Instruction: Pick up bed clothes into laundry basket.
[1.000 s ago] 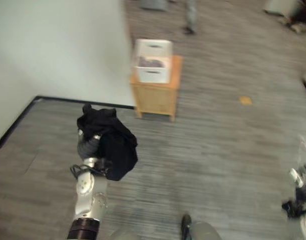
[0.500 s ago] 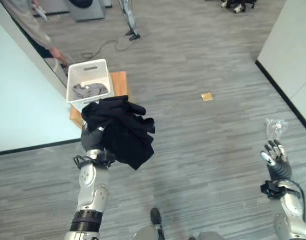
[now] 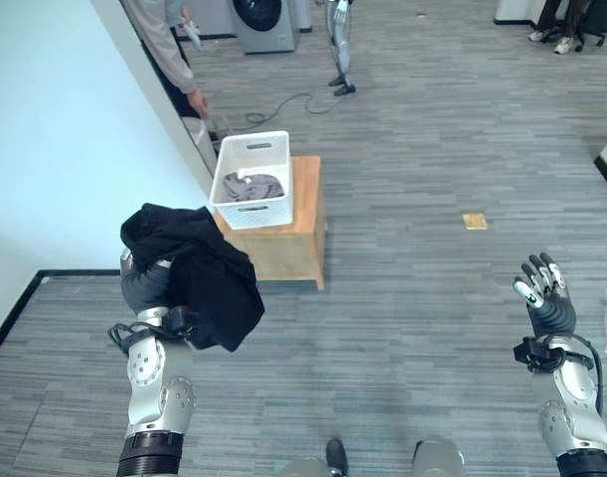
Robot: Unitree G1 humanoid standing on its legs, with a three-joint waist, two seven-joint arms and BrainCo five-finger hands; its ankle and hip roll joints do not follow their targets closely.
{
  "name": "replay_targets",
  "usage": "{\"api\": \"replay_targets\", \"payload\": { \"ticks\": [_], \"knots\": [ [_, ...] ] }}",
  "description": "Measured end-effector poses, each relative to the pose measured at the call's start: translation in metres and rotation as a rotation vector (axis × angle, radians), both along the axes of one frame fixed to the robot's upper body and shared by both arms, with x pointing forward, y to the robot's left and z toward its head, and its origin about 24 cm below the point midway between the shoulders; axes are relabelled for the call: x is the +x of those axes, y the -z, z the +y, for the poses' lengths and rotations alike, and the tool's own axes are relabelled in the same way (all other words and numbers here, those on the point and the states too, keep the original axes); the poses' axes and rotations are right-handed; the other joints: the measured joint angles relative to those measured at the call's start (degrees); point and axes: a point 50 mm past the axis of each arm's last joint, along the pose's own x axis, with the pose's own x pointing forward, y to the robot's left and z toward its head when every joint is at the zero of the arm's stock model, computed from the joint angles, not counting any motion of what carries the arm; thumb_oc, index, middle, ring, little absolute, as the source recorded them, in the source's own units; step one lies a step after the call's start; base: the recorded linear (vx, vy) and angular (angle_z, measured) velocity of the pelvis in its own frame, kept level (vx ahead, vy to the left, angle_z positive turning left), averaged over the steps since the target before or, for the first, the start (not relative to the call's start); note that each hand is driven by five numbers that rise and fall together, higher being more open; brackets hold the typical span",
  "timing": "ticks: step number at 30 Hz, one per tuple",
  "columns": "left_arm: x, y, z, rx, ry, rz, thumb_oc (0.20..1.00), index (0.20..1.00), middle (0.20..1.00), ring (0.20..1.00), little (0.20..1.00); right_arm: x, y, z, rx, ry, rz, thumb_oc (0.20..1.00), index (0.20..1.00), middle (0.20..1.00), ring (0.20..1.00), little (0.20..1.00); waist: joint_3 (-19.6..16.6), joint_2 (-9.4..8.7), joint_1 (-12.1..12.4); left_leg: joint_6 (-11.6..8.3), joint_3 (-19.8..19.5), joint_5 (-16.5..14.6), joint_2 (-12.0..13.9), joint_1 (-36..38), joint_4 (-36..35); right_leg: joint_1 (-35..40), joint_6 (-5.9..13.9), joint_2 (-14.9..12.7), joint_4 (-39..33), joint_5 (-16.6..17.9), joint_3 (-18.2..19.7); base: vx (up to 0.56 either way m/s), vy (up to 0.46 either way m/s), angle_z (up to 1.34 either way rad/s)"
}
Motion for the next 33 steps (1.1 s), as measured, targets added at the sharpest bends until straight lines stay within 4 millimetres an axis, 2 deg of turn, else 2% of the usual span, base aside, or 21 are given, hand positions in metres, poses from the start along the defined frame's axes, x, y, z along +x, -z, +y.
{"api": "replay_targets", "payload": {
  "ticks": [1,3,4,7,9,11,12,13,14,16,17,20,22,23,24,26,27,28,30,31,33],
  "knots": [
    [0.000,-0.002,0.002,0.004,-0.005,-0.006,0.200,0.200,0.200,0.200,0.200,0.001,-0.002,0.001,-0.009,-0.012,-0.005,1.000,1.000,1.000,1.000,1.000,0.89,0.59,0.06,0.01,0.00,0.31,0.04,-0.06,0.08,-2.45,-0.24,1.01,0.30,-2.07,0.34,0.38,-0.120,-0.08],
    [0.003,-0.006,0.001,0.007,0.000,-0.019,0.200,0.200,0.200,0.200,0.200,0.000,-0.005,0.002,-0.015,-0.017,-0.016,1.000,1.000,1.000,1.000,1.000,2.19,1.91,-0.79,-0.36,-1.20,-0.13,0.52,-0.47,0.18,-3.11,-0.94,3.16,-10.10,-4.60,0.07,0.44,-0.179,0.28],
    [0.008,-0.009,-0.001,0.008,0.014,-0.033,0.200,0.200,0.200,0.200,0.200,-0.003,-0.002,-0.001,-0.022,-0.012,0.002,1.000,1.000,1.000,1.000,1.000,2.39,1.33,-2.30,-1.42,-2.63,-0.20,-0.57,-0.66,0.09,-4.01,-0.75,3.69,-25.71,-2.59,0.70,0.46,-0.159,0.70],
    [0.009,-0.007,-0.001,0.004,0.011,-0.026,0.200,0.200,0.200,0.200,0.200,-0.009,0.003,-0.004,-0.018,0.003,0.021,1.000,1.000,1.000,1.000,1.000,2.00,0.34,-4.14,-2.85,-5.71,-2.15,-2.17,-0.09,0.52,-4.55,0.48,2.25,-42.11,3.47,1.76,0.43,-0.175,0.66],
    [0.004,0.001,0.002,0.000,-0.004,0.006,0.200,0.200,0.200,0.200,0.200,-0.011,0.006,-0.003,-0.013,0.006,0.032,1.000,1.000,1.000,1.000,1.000,2.01,0.07,-4.12,-3.35,-6.90,-4.04,-2.40,1.59,0.90,-4.53,0.19,1.17,-43.72,6.56,-0.12,0.38,-0.218,0.58],
    [-0.006,0.015,-0.001,-0.025,-0.006,0.041,0.200,0.200,0.200,0.200,0.200,-0.024,0.018,-0.007,-0.012,0.019,0.082,1.000,1.000,1.000,1.000,1.000,0.07,-1.25,-3.96,-6.40,-10.26,-7.09,-0.91,5.47,2.44,0.61,-1.86,1.66,-38.25,7.55,-3.12,0.48,-0.340,0.83],
    [-0.015,0.022,0.004,-0.043,-0.039,0.048,0.200,0.200,0.200,0.200,0.200,-0.024,0.025,-0.006,-0.002,0.018,0.110,1.000,1.000,1.000,1.000,1.000,-0.33,-1.55,-3.49,-9.41,-11.12,-8.60,0.29,5.77,7.18,2.29,-2.58,3.11,-34.53,8.10,-2.38,0.39,-0.391,0.93],
    [-0.014,0.028,-0.003,-0.084,-0.038,0.052,0.200,0.200,0.200,0.200,0.200,-0.025,0.027,-0.011,-0.001,0.034,0.124,1.000,1.000,1.000,1.000,1.000,-0.29,-1.85,-3.97,-11.34,-10.24,-8.72,1.84,-0.29,20.03,3.11,-3.80,3.40,-31.96,5.89,-3.84,0.43,-0.457,0.94],
    [-0.014,0.031,-0.007,-0.103,-0.032,0.056,0.200,0.200,0.200,0.200,0.200,-0.024,0.022,-0.016,0.013,0.051,0.100,1.000,1.000,1.000,1.000,1.000,-0.41,-2.25,-3.86,-15.42,-8.42,-4.65,4.52,-6.54,32.39,4.49,-5.46,3.69,-31.48,3.68,-5.80,0.39,-0.420,0.88],
    [-0.012,0.029,-0.007,-0.106,-0.023,0.049,0.200,0.200,0.200,0.200,0.200,-0.023,0.014,-0.023,0.037,0.085,0.050,1.000,1.000,1.000,1.000,1.000,-0.32,-2.77,-2.51,-15.51,-3.64,7.06,11.16,-15.48,48.43,9.00,-7.65,6.00,-33.86,1.71,-8.26,0.34,-0.340,0.37],
    [-0.010,0.027,-0.008,-0.100,-0.013,0.043,0.200,0.200,0.200,0.200,0.200,-0.023,0.011,-0.026,0.039,0.101,0.035,1.000,1.000,1.000,1.000,1.000,-0.24,-2.91,-1.45,-15.52,-1.22,6.99,14.40,-18.08,52.60,10.96,-8.73,7.51,-35.30,0.55,-8.98,0.22,-0.184,0.08],
    [-0.001,0.017,-0.010,-0.057,0.028,0.027,0.200,0.200,0.200,0.200,0.200,-0.019,0.006,-0.029,0.052,0.124,0.010,1.000,1.000,1.000,1.000,1.000,0.52,-4.72,-1.26,-14.70,6.66,7.12,19.19,-22.18,42.83,17.67,-9.54,9.32,-39.27,0.03,-12.77,0.36,-0.102,0.34],
    [0.004,0.012,-0.010,-0.076,0.052,-0.001,0.200,0.200,0.200,0.200,0.200,-0.018,0.005,-0.027,0.058,0.115,0.001,1.000,1.000,1.000,1.000,1.000,0.30,-4.94,-1.38,-13.70,10.68,8.27,19.13,-21.34,15.08,24.60,-8.88,12.48,-45.71,-0.89,-14.47,0.72,0.009,0.06],
    [0.004,0.014,-0.009,-0.080,0.048,0.008,0.200,0.200,0.200,0.200,0.200,-0.020,0.006,-0.027,0.051,0.112,0.011,1.000,1.000,1.000,1.000,1.000,-0.08,-4.49,-1.57,-13.83,10.78,8.33,17.48,-19.99,6.94,27.36,-6.94,13.47,-47.51,-2.16,-14.50,0.66,0.031,-0.22],
    [0.004,0.019,-0.009,-0.084,0.044,0.028,0.200,0.200,0.200,0.200,0.200,-0.021,0.005,-0.030,0.036,0.113,0.019,1.000,1.000,1.000,1.000,1.000,-0.66,-3.68,-1.56,-11.87,10.15,9.71,14.99,-18.76,1.51,29.75,-5.68,13.75,-47.50,-3.08,-13.88,0.50,0.030,-0.34],
    [0.004,0.018,-0.008,-0.084,0.039,0.027,0.200,0.200,0.200,0.200,0.200,-0.020,0.002,-0.027,0.026,0.090,0.010,1.000,1.000,1.000,1.000,1.000,-1.39,-2.83,-1.56,-9.87,14.42,10.70,13.46,-15.98,7.02,33.17,-3.42,13.93,-47.54,-5.06,-12.07,0.46,0.111,-0.51],
    [0.004,0.017,-0.006,-0.069,0.037,0.031,0.200,0.200,0.200,0.200,0.200,-0.019,0.003,-0.022,0.035,0.079,0.009,1.000,1.000,1.000,1.000,1.000,-2.53,-3.43,-1.50,-4.10,14.59,9.68,11.81,-14.12,6.31,34.46,-2.01,13.55,-46.63,-7.20,-10.89,0.36,0.198,-0.20],
    [0.009,0.014,-0.005,-0.063,0.040,0.027,0.200,0.200,0.200,0.200,0.200,-0.021,0.008,-0.017,0.051,0.071,0.022,1.000,1.000,1.000,1.000,1.000,-3.48,-5.50,-1.82,-4.32,14.86,8.85,9.32,-12.71,5.68,34.54,-1.94,11.49,-45.03,-7.51,-11.00,0.29,0.281,0.08],
    [0.013,0.012,-0.006,-0.050,0.032,0.041,0.200,0.200,0.200,0.200,0.200,-0.019,0.009,-0.014,0.060,0.058,0.023,1.000,1.000,1.000,1.000,1.000,-3.45,-5.44,-2.80,-3.35,14.24,8.52,6.80,-9.32,2.52,30.30,-2.23,8.32,-32.07,-7.46,-11.41,0.21,0.275,0.31],
    [0.012,0.012,-0.003,-0.021,0.020,0.063,0.200,0.200,0.200,0.200,0.200,-0.017,0.007,-0.010,0.060,0.042,0.014,1.000,1.000,1.000,1.000,1.000,-3.40,-4.62,-2.95,-2.51,14.11,8.65,5.88,-6.40,-1.01,22.17,-2.53,3.93,-13.08,-6.13,-11.08,0.18,0.177,0.17],
    [0.016,-0.002,0.002,0.077,0.030,0.059,0.200,0.200,0.200,0.200,0.200,-0.017,0.006,-0.001,0.057,-0.006,0.008,1.000,1.000,1.000,1.000,1.000,-3.15,-4.56,-4.64,-1.09,11.96,7.58,1.67,-2.68,-4.52,9.76,-2.06,-1.65,5.91,-5.01,-6.29,0.18,0.082,0.52]
  ]
}}
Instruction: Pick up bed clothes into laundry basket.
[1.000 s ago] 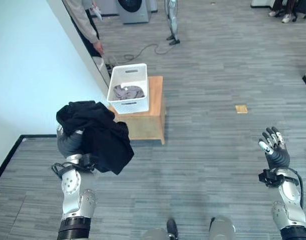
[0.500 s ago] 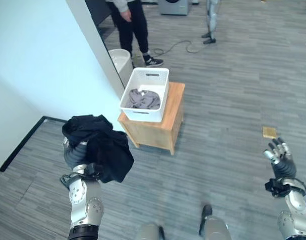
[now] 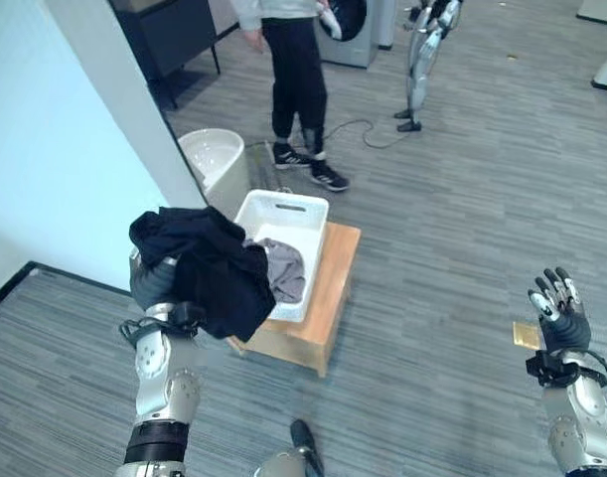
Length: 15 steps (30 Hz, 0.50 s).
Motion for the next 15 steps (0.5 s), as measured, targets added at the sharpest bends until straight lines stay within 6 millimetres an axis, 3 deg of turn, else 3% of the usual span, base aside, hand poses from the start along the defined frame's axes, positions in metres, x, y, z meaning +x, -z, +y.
{"api": "replay_targets", "payload": {
  "ticks": [1,3,5,6,7,9,11,12,13,15],
  "knots": [
    [0.003,-0.008,0.000,0.048,0.010,-0.013,0.200,0.200,0.200,0.200,0.200,-0.001,0.001,0.002,-0.012,-0.014,0.010,1.000,1.000,1.000,1.000,1.000,0.18,0.02,-0.55,0.25,-1.06,-0.40,-1.11,1.02,-0.96,-4.99,0.58,0.16,1.83,-1.53,3.70,0.21,-0.033,0.90],
    [0.007,-0.022,0.001,0.114,0.030,-0.037,0.200,0.200,0.200,0.200,0.200,-0.003,0.005,0.003,-0.025,-0.021,0.032,1.000,1.000,1.000,1.000,1.000,1.44,2.13,-1.26,-0.10,-2.09,-0.63,-2.03,3.59,-3.05,-10.30,0.19,0.16,-8.65,-2.85,5.00,0.15,-0.173,0.70],
    [0.013,-0.038,0.001,0.186,0.047,-0.068,0.200,0.200,0.200,0.200,0.200,-0.009,0.012,0.000,-0.029,-0.012,0.072,1.000,1.000,1.000,1.000,1.000,1.46,2.89,-1.27,-1.61,-2.12,-1.70,-2.59,3.77,-2.23,-10.73,0.79,-1.73,-27.16,0.73,3.35,0.12,-0.155,0.85],
    [0.016,-0.053,0.005,0.237,0.053,-0.096,0.200,0.200,0.200,0.200,0.200,-0.014,0.016,-0.002,-0.032,-0.008,0.090,1.000,1.000,1.000,1.000,1.000,1.35,2.73,-1.32,-2.32,-1.88,-3.19,-2.49,3.81,-2.41,-9.21,1.57,-1.79,-38.24,5.37,3.95,0.14,-0.084,1.04],
    [0.016,-0.059,0.007,0.266,0.058,-0.105,0.200,0.200,0.200,0.200,0.200,-0.017,0.018,-0.002,-0.028,-0.007,0.101,1.000,1.000,1.000,1.000,1.000,1.12,1.97,-1.10,-2.27,-3.07,-3.45,-2.52,4.13,-2.30,-8.27,2.06,-1.55,-41.59,8.58,4.99,0.11,-0.111,0.95],
    [0.015,-0.060,0.011,0.313,0.070,-0.079,0.200,0.200,0.200,0.200,0.200,-0.022,0.025,-0.004,-0.024,-0.013,0.137,1.000,1.000,1.000,1.000,1.000,0.62,1.01,0.31,-2.64,-3.43,-3.64,-1.95,6.75,-2.52,-4.59,1.19,-0.20,-43.64,14.24,3.62,0.09,-0.131,0.48],
    [0.013,-0.069,0.020,0.439,0.109,-0.035,0.200,0.200,0.200,0.200,0.200,-0.019,0.026,-0.004,-0.022,-0.025,0.137,1.000,1.000,1.000,1.000,1.000,-1.00,-1.09,1.56,-4.97,-2.84,-5.10,-1.80,7.92,-2.35,-1.37,1.22,1.25,-46.98,18.48,1.91,0.05,-0.094,-0.01],
    [0.013,-0.072,0.022,0.457,0.117,-0.033,0.200,0.200,0.200,0.200,0.200,-0.015,0.023,-0.004,-0.027,-0.032,0.125,1.000,1.000,1.000,1.000,1.000,-1.41,-1.05,2.43,-5.58,-2.38,-5.44,-1.74,8.03,-2.31,-0.60,1.99,1.72,-49.03,17.82,1.25,0.05,-0.104,-0.38],
    [0.017,-0.069,0.023,0.474,0.139,-0.007,0.200,0.200,0.200,0.200,0.200,-0.003,0.011,-0.005,-0.046,-0.045,0.081,1.000,1.000,1.000,1.000,1.000,-1.80,0.46,3.20,-6.51,-1.16,-5.24,0.09,7.73,-2.39,1.72,0.91,4.60,-55.29,20.09,1.27,0.04,-0.081,-0.44],
    [0.023,-0.059,0.017,0.484,0.196,0.044,0.200,0.200,0.200,0.200,0.200,0.008,0.004,0.000,-0.046,-0.063,0.049,1.000,1.000,1.000,1.000,1.000,-1.99,2.19,2.92,-7.31,-0.60,-5.22,1.74,7.72,-2.29,2.28,0.24,6.58,-56.84,20.48,0.95,0.04,-0.059,-0.30]
  ]
}}
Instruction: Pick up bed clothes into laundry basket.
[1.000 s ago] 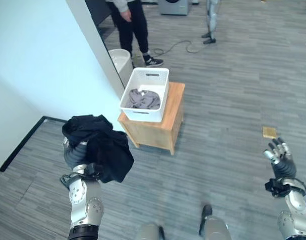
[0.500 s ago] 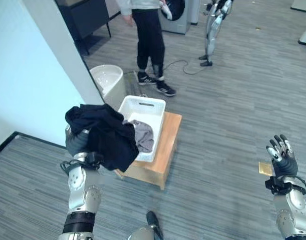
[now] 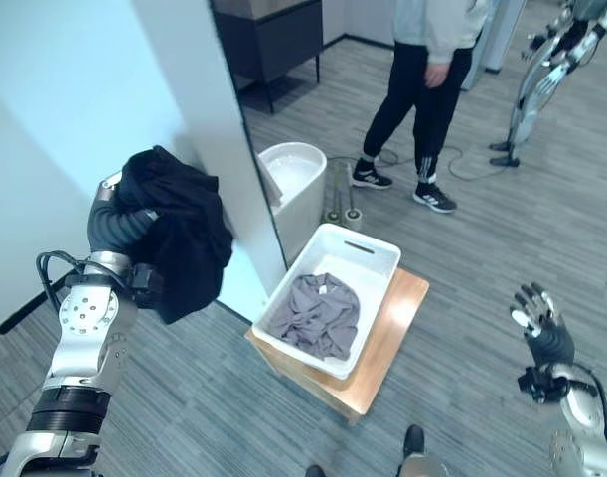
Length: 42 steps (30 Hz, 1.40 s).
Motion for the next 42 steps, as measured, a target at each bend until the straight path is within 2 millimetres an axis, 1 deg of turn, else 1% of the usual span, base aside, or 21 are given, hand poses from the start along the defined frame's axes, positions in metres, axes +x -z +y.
{"api": "replay_targets", "payload": {
  "ticks": [3,6,10,13,16,17,18,21,23,26,27,28,30,31,33,34,35,36,37,40,42],
  "knots": [
    [0.003,0.009,-0.010,0.022,0.076,0.060,0.200,0.200,0.200,0.200,0.200,0.001,0.001,0.004,-0.001,-0.032,0.001,1.000,1.000,1.000,1.000,1.000,-0.27,0.67,-1.50,-0.24,0.68,0.01,2.37,-0.25,1.14,0.23,-1.65,2.26,0.00,-1.08,-0.09,0.05,-0.051,-0.13],
    [0.004,0.014,-0.021,0.035,0.147,0.101,0.200,0.200,0.200,0.200,0.200,-0.005,0.007,0.002,-0.001,-0.024,0.027,1.000,1.000,1.000,1.000,1.000,-0.26,0.80,-2.76,-1.50,1.25,0.19,3.71,0.26,0.48,0.21,-2.52,3.84,-0.01,-1.65,-0.09,0.04,-0.036,-0.09],
    [0.005,0.020,-0.044,0.054,0.270,0.134,0.200,0.200,0.200,0.200,0.200,-0.011,0.016,-0.002,0.002,-0.006,0.070,1.000,1.000,1.000,1.000,1.000,-0.17,1.13,-2.90,-1.94,1.47,0.46,4.08,0.81,-0.36,0.23,-2.68,4.31,-0.05,-1.77,-0.03,0.02,-0.028,-0.03],
    [0.006,0.024,-0.049,0.044,0.287,0.146,0.200,0.200,0.200,0.200,0.200,-0.012,0.020,-0.004,0.003,0.002,0.088,1.000,1.000,1.000,1.000,1.000,-0.11,1.39,-2.86,-2.46,1.61,0.64,4.09,1.06,-0.97,0.19,-2.61,4.29,-0.31,-2.55,-0.16,0.00,0.000,0.00],
    [0.012,0.040,-0.054,-0.039,0.256,0.169,0.200,0.200,0.200,0.200,0.200,-0.013,0.021,-0.004,0.003,0.005,0.092,1.000,1.000,1.000,1.000,1.000,-0.30,1.79,-2.83,-2.77,1.82,0.83,4.10,1.16,-1.18,0.13,-2.60,4.15,-0.35,-2.57,-0.56,0.00,-0.003,-0.03],
    [0.015,0.056,-0.051,-0.086,0.212,0.225,0.200,0.200,0.200,0.200,0.200,-0.011,0.020,-0.003,0.003,0.003,0.089,1.000,1.000,1.000,1.000,1.000,-0.32,1.92,-2.91,-2.90,2.35,0.91,4.18,1.15,-1.24,-0.13,-2.60,4.17,-0.36,-2.56,-0.79,0.01,-0.012,-0.15],
    [0.015,0.064,-0.046,-0.096,0.176,0.263,0.200,0.200,0.200,0.200,0.200,-0.012,0.021,-0.004,0.003,0.006,0.094,1.000,1.000,1.000,1.000,1.000,-0.30,1.94,-2.92,-2.90,2.72,0.92,4.35,1.17,-1.24,-0.22,-2.60,4.31,-0.35,-2.55,-0.91,0.01,-0.015,-0.15],
    [0.018,0.072,-0.040,-0.101,0.127,0.296,0.200,0.200,0.200,0.200,0.200,-0.013,0.023,-0.003,0.005,0.004,0.105,1.000,1.000,1.000,1.000,1.000,-0.30,1.91,-4.03,-2.95,2.87,0.95,4.50,1.21,-1.26,-0.38,-2.56,4.66,-0.34,-2.24,-0.71,0.01,-0.005,-0.05],
    [0.024,0.089,-0.030,-0.122,0.026,0.378,0.200,0.200,0.200,0.200,0.200,-0.012,0.026,0.002,0.008,-0.018,0.120,1.000,1.000,1.000,1.000,1.000,-0.14,2.09,-4.32,-3.01,3.56,0.99,4.61,1.05,-1.35,-1.18,-2.89,5.02,-0.32,-1.85,0.01,0.01,0.013,-0.20],
    [0.024,0.104,-0.038,-0.109,0.026,0.433,0.200,0.200,0.200,0.200,0.200,-0.014,0.028,0.003,0.009,-0.021,0.133,1.000,1.000,1.000,1.000,1.000,0.15,2.17,-5.55,-3.04,3.83,0.96,4.65,0.92,-1.56,-1.73,-3.29,5.39,-0.16,-1.40,0.96,-0.01,0.016,-0.18],
    [0.027,0.109,-0.042,-0.082,0.025,0.459,0.200,0.200,0.200,0.200,0.200,-0.013,0.028,0.004,0.008,-0.027,0.129,1.000,1.000,1.000,1.000,1.000,0.39,1.79,-6.28,-3.04,4.77,0.96,4.58,-0.01,-1.55,-3.13,-3.42,5.56,-0.07,-0.75,1.53,-0.11,-0.009,-0.24],
    [0.030,0.109,-0.043,-0.085,0.018,0.462,0.200,0.200,0.200,0.200,0.200,-0.011,0.027,0.005,0.009,-0.034,0.126,1.000,1.000,1.000,1.000,1.000,1.14,1.65,-6.26,-3.04,4.88,0.98,4.57,-0.38,-1.55,-3.51,-3.48,5.49,-0.04,-0.61,1.63,-0.09,-0.017,-0.19],
    [0.035,0.111,-0.047,-0.056,0.011,0.475,0.200,0.200,0.200,0.200,0.200,-0.012,0.029,0.006,0.011,-0.037,0.135,1.000,1.000,1.000,1.000,1.000,1.81,0.88,-7.45,-3.23,5.09,1.14,4.55,-1.52,-1.53,-4.91,-3.71,5.72,-0.02,-0.02,2.20,-0.11,-0.026,-0.11],
    [0.044,0.111,-0.045,0.005,-0.025,0.512,0.200,0.200,0.200,0.200,0.200,-0.009,0.029,0.012,0.011,-0.061,0.135,1.000,1.000,1.000,1.000,1.000,2.93,-0.38,-7.82,-3.65,5.57,1.47,4.54,-2.98,-1.54,-6.69,-3.74,5.76,-0.02,0.52,2.73,-0.12,-0.046,-0.22],
    [0.051,0.117,-0.039,0.081,-0.092,0.571,0.200,0.200,0.200,0.200,0.200,-0.009,0.032,0.017,0.013,-0.086,0.147,1.000,1.000,1.000,1.000,1.000,3.92,-2.15,-8.94,-4.06,6.38,1.68,4.73,-3.86,-1.54,-7.87,-3.82,6.12,-0.02,0.98,3.39,-0.08,-0.035,-0.17],
    [0.054,0.119,-0.032,0.104,-0.155,0.619,0.473,0.473,0.473,0.473,0.473,-0.007,0.032,0.022,0.013,-0.104,0.148,1.000,1.000,1.000,1.000,1.000,4.27,-2.78,-8.74,-4.21,6.45,1.84,4.76,-4.12,-1.55,-8.21,-3.72,6.08,-0.03,0.96,3.42,-0.02,-0.002,-0.11],
    [0.054,0.121,-0.023,0.124,-0.215,0.673,0.702,0.702,0.702,0.702,0.702,-0.004,0.031,0.027,0.013,-0.125,0.145,1.000,1.000,1.000,1.000,1.000,4.68,-3.60,-9.53,-4.33,6.76,2.02,4.87,-4.33,-1.54,-8.70,-3.34,6.22,-0.04,0.67,3.43,-0.01,-0.003,-0.14],
    [0.052,0.124,-0.020,0.176,-0.232,0.703,1.000,1.000,1.000,1.000,1.000,-0.004,0.031,0.027,0.014,-0.128,0.143,1.000,1.000,1.000,1.000,1.000,4.72,-3.98,-10.45,-4.38,7.17,2.04,5.05,-4.50,-1.54,-9.10,-3.36,6.49,-0.04,0.68,3.70,0.01,0.004,-0.19],
    [0.050,0.126,-0.018,0.214,-0.239,0.719,1.000,1.000,1.000,1.000,1.000,-0.006,0.031,0.027,0.015,-0.127,0.144,1.000,1.000,1.000,1.000,1.000,4.73,-3.99,-10.60,-4.42,7.61,2.01,5.30,-4.34,-1.54,-9.13,-3.85,6.92,-0.02,1.04,4.08,0.01,0.001,-0.21],
    [0.051,0.124,-0.015,0.261,-0.253,0.717,1.000,1.000,1.000,1.000,1.000,-0.014,0.035,0.026,0.018,-0.126,0.163,1.000,1.000,1.000,1.000,1.000,4.77,-4.07,-10.55,-4.51,8.14,1.94,5.93,-3.76,-1.55,-8.82,-3.91,7.77,0.00,1.09,4.48,0.00,0.002,-0.15],
    [0.054,0.116,-0.014,0.270,-0.259,0.682,1.000,1.000,1.000,1.000,1.000,-0.016,0.036,0.025,0.028,-0.120,0.169,1.000,1.000,1.000,1.000,1.000,4.77,-4.07,-10.49,-4.52,8.28,1.95,6.25,-3.70,-1.54,-8.79,-3.95,8.09,0.01,1.11,4.46,-0.01,0.000,-0.02]
  ]
}}
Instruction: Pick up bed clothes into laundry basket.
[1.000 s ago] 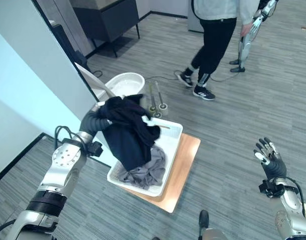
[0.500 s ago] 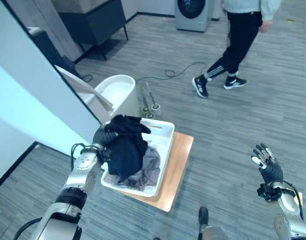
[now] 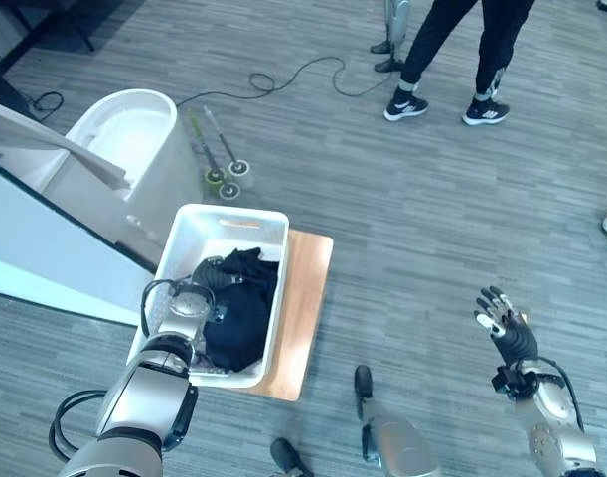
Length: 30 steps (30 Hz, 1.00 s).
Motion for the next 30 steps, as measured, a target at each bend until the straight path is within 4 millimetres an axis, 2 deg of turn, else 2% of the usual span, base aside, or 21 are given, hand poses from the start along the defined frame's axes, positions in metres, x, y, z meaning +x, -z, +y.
{"api": "replay_targets", "payload": {
  "ticks": [4,5,6,7,9,10,12,14,15,20,21,22,23,24,25,27,28,30],
  "knots": [
    [0.014,-0.032,-0.012,0.150,0.139,-0.095,1.000,1.000,1.000,1.000,1.000,0.002,-0.001,-0.002,-0.001,0.006,-0.004,1.000,1.000,1.000,1.000,1.000,0.05,0.06,1.75,-0.18,-0.43,0.02,0.16,1.86,-0.02,2.15,-0.29,-0.10,-0.05,-0.50,-0.41,0.00,-0.014,0.08],
    [0.016,-0.047,-0.013,0.206,0.182,-0.139,1.000,1.000,1.000,1.000,1.000,0.003,-0.001,-0.002,0.000,0.006,-0.004,1.000,1.000,1.000,1.000,1.000,0.14,0.27,2.22,-0.34,-0.84,0.10,0.31,2.18,-0.09,2.79,0.10,-0.38,-0.05,-1.84,-1.24,0.03,-0.030,0.25],
    [0.018,-0.069,-0.016,0.285,0.244,-0.212,1.000,1.000,1.000,1.000,1.000,-0.002,0.001,-0.005,0.002,0.018,0.004,1.000,1.000,1.000,1.000,1.000,0.17,0.28,2.42,-0.52,-1.17,0.19,0.30,2.10,-0.02,3.00,0.12,-0.44,-0.09,-1.81,-1.89,0.02,-0.028,0.30],
    [0.019,-0.083,-0.019,0.315,0.267,-0.259,1.000,1.000,1.000,1.000,1.000,-0.002,0.000,-0.009,0.000,0.030,-0.001,1.000,1.000,1.000,1.000,1.000,0.25,0.83,3.44,-0.52,-2.05,0.25,0.40,1.99,-0.07,3.37,0.07,-0.64,-0.06,-1.88,-2.45,0.02,-0.029,0.31],
    [0.009,-0.116,-0.022,0.385,0.338,-0.389,1.000,1.000,1.000,1.000,1.000,-0.006,0.001,-0.016,-0.003,0.054,0.005,1.000,1.000,1.000,1.000,1.000,0.42,1.76,4.76,-0.63,-2.90,0.30,0.50,2.23,-0.16,4.07,-0.21,-0.73,-0.05,-2.18,-3.46,0.02,-0.013,0.31],
    [0.003,-0.136,-0.022,0.386,0.357,-0.495,1.000,1.000,1.000,1.000,1.000,-0.011,0.000,-0.026,-0.015,0.090,0.009,1.000,1.000,1.000,1.000,1.000,0.39,3.20,6.50,-0.64,-3.83,0.30,0.57,2.97,-0.02,5.39,-0.35,-0.72,-0.05,-2.17,-4.07,0.03,-0.008,0.24],
    [-0.013,-0.142,-0.010,0.369,0.348,-0.519,1.000,1.000,1.000,1.000,1.000,-0.007,-0.003,-0.026,-0.015,0.088,-0.007,1.000,1.000,1.000,1.000,1.000,0.07,3.99,6.95,-0.74,-3.98,0.20,0.64,3.36,-0.19,5.95,-0.29,-0.77,-0.07,-2.36,-4.29,0.00,0.003,0.13],
    [-0.037,-0.156,-0.001,0.374,0.466,-0.514,1.000,1.000,1.000,1.000,1.000,-0.006,-0.007,-0.032,-0.018,0.095,-0.027,1.000,1.000,1.000,1.000,1.000,0.05,4.16,7.90,-0.79,-4.04,0.19,0.66,3.43,-0.04,5.98,-0.93,-0.78,-0.04,-2.10,-4.65,0.08,0.019,0.05],
    [-0.049,-0.157,0.005,0.332,0.514,-0.492,1.000,1.000,1.000,1.000,1.000,-0.006,-0.008,-0.035,-0.023,0.103,-0.029,1.000,1.000,1.000,1.000,1.000,-0.06,4.41,8.26,-0.80,-4.33,0.18,0.71,3.88,-0.04,6.56,-0.93,-0.72,-0.04,-2.26,-4.70,0.04,0.007,0.11],
    [-0.086,-0.125,0.023,-0.039,0.590,-0.383,1.000,1.000,1.000,1.000,1.000,-0.009,-0.009,-0.039,-0.029,0.091,-0.032,1.000,1.000,1.000,1.000,1.000,-1.80,6.41,10.06,-0.78,-5.39,0.00,0.59,4.96,-0.05,8.16,-0.48,-1.14,-0.04,-2.76,-5.56,0.03,0.008,0.11],
    [-0.100,-0.102,0.025,-0.247,0.559,-0.404,1.000,1.000,1.000,1.000,1.000,-0.010,-0.008,-0.040,-0.028,0.088,-0.029,1.000,1.000,1.000,1.000,1.000,-2.65,7.16,10.44,-0.88,-5.60,-0.12,0.52,5.24,-0.05,8.67,0.04,-1.25,-0.06,-3.35,-5.85,0.03,0.002,0.12],
    [-0.109,-0.083,0.026,-0.362,0.516,-0.411,1.000,1.000,1.000,1.000,1.000,-0.013,-0.005,-0.041,-0.029,0.091,-0.017,1.000,1.000,1.000,1.000,1.000,-3.35,7.50,10.51,-0.89,-5.71,-0.16,0.53,5.43,-0.11,8.97,0.16,-1.29,-0.06,-3.50,-6.05,0.04,0.005,0.11],
    [-0.115,-0.072,0.026,-0.411,0.490,-0.403,1.000,1.000,1.000,1.000,1.000,-0.015,-0.004,-0.041,-0.029,0.093,-0.009,1.000,1.000,1.000,1.000,1.000,-3.84,7.59,10.82,-0.89,-5.96,-0.16,0.56,5.31,-0.26,9.01,0.20,-1.35,-0.06,-3.56,-6.25,0.03,0.003,0.12],
    [-0.129,-0.048,0.025,-0.521,0.406,-0.412,1.000,1.000,1.000,1.000,1.000,-0.018,-0.002,-0.041,-0.028,0.097,-0.002,1.000,1.000,1.000,1.000,1.000,-4.41,7.67,11.07,-0.90,-6.69,-0.16,0.53,5.01,-0.33,9.23,0.12,-1.49,-0.05,-3.74,-6.67,-0.04,-0.007,0.15],
    [-0.136,-0.035,0.022,-0.600,0.340,-0.454,1.000,1.000,1.000,1.000,1.000,-0.020,-0.001,-0.043,-0.019,0.116,-0.005,1.000,1.000,1.000,1.000,1.000,-4.79,7.70,10.81,-0.81,-6.94,-0.26,0.48,5.15,-0.34,9.44,0.00,-1.61,-0.11,-3.95,-6.86,0.01,-0.010,0.20],
    [-0.153,0.007,0.013,-0.784,0.172,-0.471,1.000,1.000,1.000,1.000,1.000,-0.028,0.002,-0.048,-0.004,0.165,-0.001,1.000,1.000,1.000,1.000,1.000,-5.75,7.53,10.99,-0.64,-7.19,-0.39,0.42,5.34,-0.30,9.84,0.15,-1.85,-0.19,-4.14,-7.49,-0.03,-0.015,0.22],
    [-0.166,0.051,0.007,-0.902,-0.044,-0.408,1.000,1.000,1.000,1.000,1.000,-0.028,0.006,-0.047,0.007,0.174,0.005,1.000,1.000,1.000,1.000,1.000,-6.55,6.73,11.04,-0.36,-7.99,-0.09,0.18,4.82,-0.02,9.61,0.28,-2.09,-0.14,-3.93,-8.12,-0.08,-0.027,0.19],
    [-0.180,0.069,0.005,-0.905,-0.172,-0.368,1.000,1.000,1.000,1.000,1.000,-0.029,0.014,-0.037,0.074,0.200,-0.004,1.000,1.000,1.000,1.000,1.000,-6.56,5.69,11.21,-0.14,-7.94,-0.04,0.35,4.24,-0.09,9.12,0.16,-2.19,-0.10,-4.07,-8.55,-0.02,-0.029,0.06]
  ]
}}
